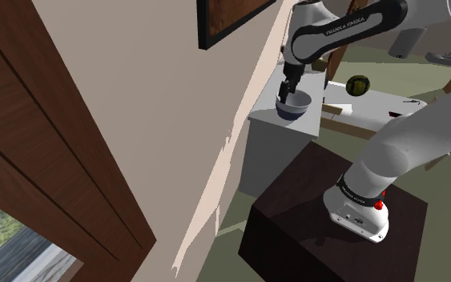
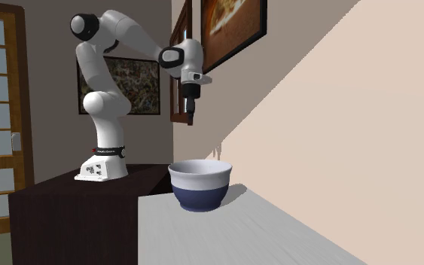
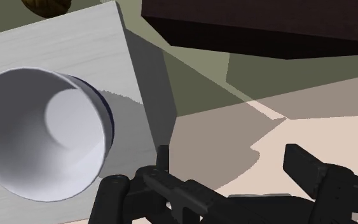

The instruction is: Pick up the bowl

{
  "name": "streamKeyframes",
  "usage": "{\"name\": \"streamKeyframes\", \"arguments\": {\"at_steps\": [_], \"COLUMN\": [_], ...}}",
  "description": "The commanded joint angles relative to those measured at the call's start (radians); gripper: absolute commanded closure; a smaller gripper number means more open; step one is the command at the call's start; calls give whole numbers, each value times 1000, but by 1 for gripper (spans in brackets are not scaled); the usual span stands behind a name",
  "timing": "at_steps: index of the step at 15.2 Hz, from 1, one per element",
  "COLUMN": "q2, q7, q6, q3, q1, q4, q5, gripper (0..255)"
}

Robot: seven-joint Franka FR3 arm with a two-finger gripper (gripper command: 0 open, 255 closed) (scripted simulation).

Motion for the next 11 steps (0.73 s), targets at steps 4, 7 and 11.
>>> {"name": "streamKeyframes", "arguments": {"at_steps": [4, 7, 11], "q2": [158, 259, 398], "q7": [-33, -46, -60], "q6": [137, 210, 295], "q3": [-44, -68, -98], "q1": [-48, -73, -104], "q4": [32, 69, 135], "q5": [-74, -114, -159], "gripper": [0, 0, 0]}}
